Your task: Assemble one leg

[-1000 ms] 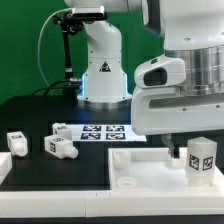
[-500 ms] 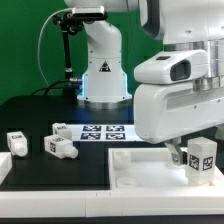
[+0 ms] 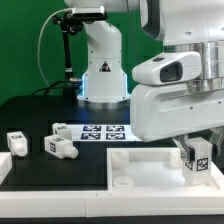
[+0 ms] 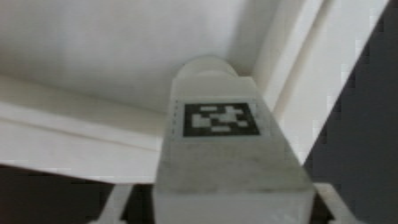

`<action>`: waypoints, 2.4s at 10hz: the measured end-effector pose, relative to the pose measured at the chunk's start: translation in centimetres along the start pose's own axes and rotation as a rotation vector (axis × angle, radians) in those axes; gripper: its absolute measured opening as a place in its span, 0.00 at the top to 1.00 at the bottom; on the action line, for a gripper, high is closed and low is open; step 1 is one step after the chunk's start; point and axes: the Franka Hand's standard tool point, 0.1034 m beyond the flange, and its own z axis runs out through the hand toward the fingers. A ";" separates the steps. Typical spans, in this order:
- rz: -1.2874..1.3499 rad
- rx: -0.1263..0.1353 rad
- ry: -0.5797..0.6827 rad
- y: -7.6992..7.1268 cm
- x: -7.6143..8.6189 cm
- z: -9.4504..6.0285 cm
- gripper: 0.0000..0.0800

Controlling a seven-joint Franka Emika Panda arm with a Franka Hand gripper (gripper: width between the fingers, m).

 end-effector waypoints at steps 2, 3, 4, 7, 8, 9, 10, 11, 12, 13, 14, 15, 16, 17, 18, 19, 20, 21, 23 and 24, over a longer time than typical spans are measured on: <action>0.183 0.002 0.002 -0.1 0.1 -0.1 0.64; 0.344 -0.003 0.001 0.0 0.0 -0.2 0.64; 0.498 0.008 -0.004 0.1 -0.1 -0.1 0.64; 0.901 0.038 -0.043 0.5 -0.4 -0.1 0.64; 0.904 0.035 -0.044 0.3 -0.5 -0.1 0.64; 0.985 0.035 -0.047 0.3 -0.6 0.0 0.64; 1.049 0.033 -0.049 0.3 -0.6 0.0 0.64; 1.101 0.032 -0.051 0.3 -0.6 0.0 0.64; 1.228 0.037 -0.062 0.4 -0.7 0.0 0.64; 1.390 0.048 -0.079 0.4 -0.8 -0.1 0.64; 1.573 0.070 -0.103 0.4 -0.9 0.0 0.64; 1.775 0.102 -0.120 0.2 -0.8 0.1 0.64; 1.891 0.125 -0.132 0.0 -0.8 0.1 0.64; 1.932 0.125 -0.135 -0.1 -0.8 0.1 0.64; 1.972 0.122 -0.135 -0.3 -0.7 0.1 0.64; 1.972 0.121 -0.135 -0.2 -0.8 0.2 0.64; 1.946 0.122 -0.133 -0.2 -0.8 0.2 0.54; 1.901 0.119 -0.134 -0.3 -0.9 0.3 0.31; 1.648 0.088 -0.143 -0.5 -1.1 0.2 0.23; 1.446 0.068 -0.150 -0.7 -1.0 0.1 0.19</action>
Offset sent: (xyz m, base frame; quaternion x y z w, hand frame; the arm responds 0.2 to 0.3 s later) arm -0.0064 -0.0016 -0.0058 0.0221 -0.0265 0.3951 0.9180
